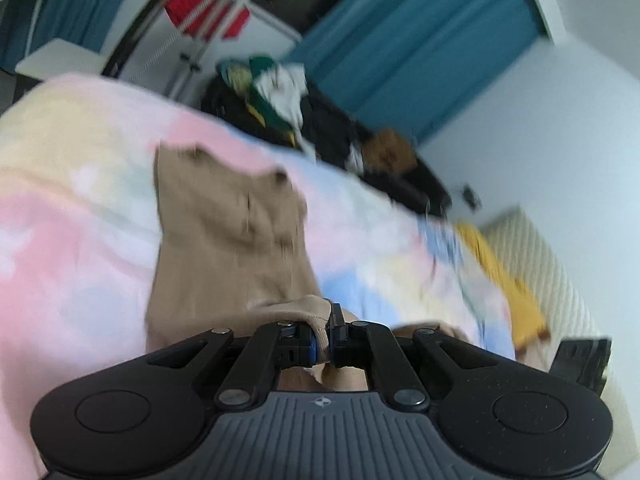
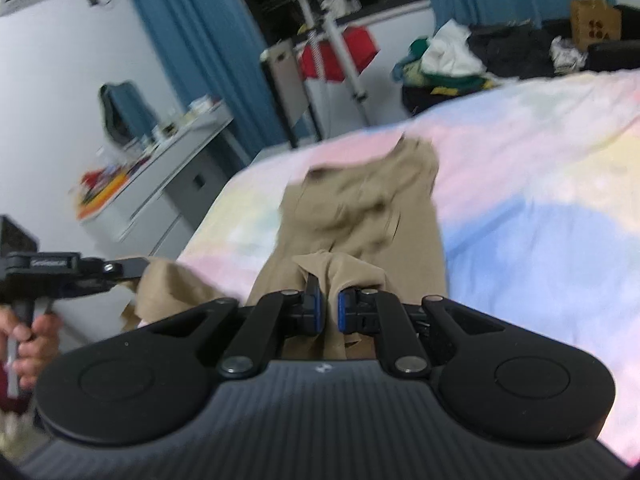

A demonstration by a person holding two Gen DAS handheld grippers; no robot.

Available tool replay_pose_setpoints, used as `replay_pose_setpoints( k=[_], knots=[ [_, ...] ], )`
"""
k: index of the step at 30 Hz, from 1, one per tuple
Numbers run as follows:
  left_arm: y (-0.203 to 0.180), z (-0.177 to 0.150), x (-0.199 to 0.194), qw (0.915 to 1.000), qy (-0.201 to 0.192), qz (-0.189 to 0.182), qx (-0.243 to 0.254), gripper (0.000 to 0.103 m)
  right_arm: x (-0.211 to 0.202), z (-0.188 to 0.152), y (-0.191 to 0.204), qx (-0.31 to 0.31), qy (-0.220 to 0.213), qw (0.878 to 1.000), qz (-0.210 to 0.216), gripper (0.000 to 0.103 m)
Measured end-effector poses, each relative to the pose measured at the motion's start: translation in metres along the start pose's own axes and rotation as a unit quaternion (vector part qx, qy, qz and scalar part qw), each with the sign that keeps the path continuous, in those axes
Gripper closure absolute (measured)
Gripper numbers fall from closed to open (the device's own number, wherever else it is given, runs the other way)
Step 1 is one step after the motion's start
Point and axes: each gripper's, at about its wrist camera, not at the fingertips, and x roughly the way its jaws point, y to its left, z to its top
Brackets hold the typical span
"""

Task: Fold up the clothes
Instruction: 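Carry the held hem over onto the collar with both grippers, release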

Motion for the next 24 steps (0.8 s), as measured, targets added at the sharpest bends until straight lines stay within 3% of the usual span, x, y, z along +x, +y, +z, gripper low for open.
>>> replay_pose_setpoints(
  k=[6, 9, 15, 19, 22, 24],
  knots=[
    [0.022, 0.056, 0.082, 0.9969, -0.056, 0.051, 0.019, 0.097, 0.099, 0.057, -0.029, 0.029, -0.016, 0.999, -0.039, 0.091],
    [0.043, 0.072, 0.122, 0.9949, -0.061, 0.079, 0.019, 0.097, 0.153, 0.069, -0.049, 0.049, -0.008, 0.997, -0.056, 0.091],
    [0.093, 0.078, 0.193, 0.9896, -0.04, 0.136, 0.02, 0.097, 0.243, 0.053, -0.081, 0.042, 0.005, 0.994, -0.099, 0.091],
    [0.114, 0.075, 0.227, 0.9891, -0.011, 0.144, 0.03, 0.095, 0.272, 0.042, -0.092, 0.035, 0.032, 0.993, -0.109, 0.09],
    [0.118, 0.071, 0.236, 0.989, 0.0, 0.142, 0.041, 0.079, 0.278, 0.045, -0.095, 0.04, 0.04, 0.993, -0.102, 0.089],
    [0.115, 0.07, 0.237, 0.9882, 0.005, 0.145, 0.048, 0.057, 0.276, 0.045, -0.095, 0.038, 0.043, 0.993, -0.099, 0.086]
  ],
)
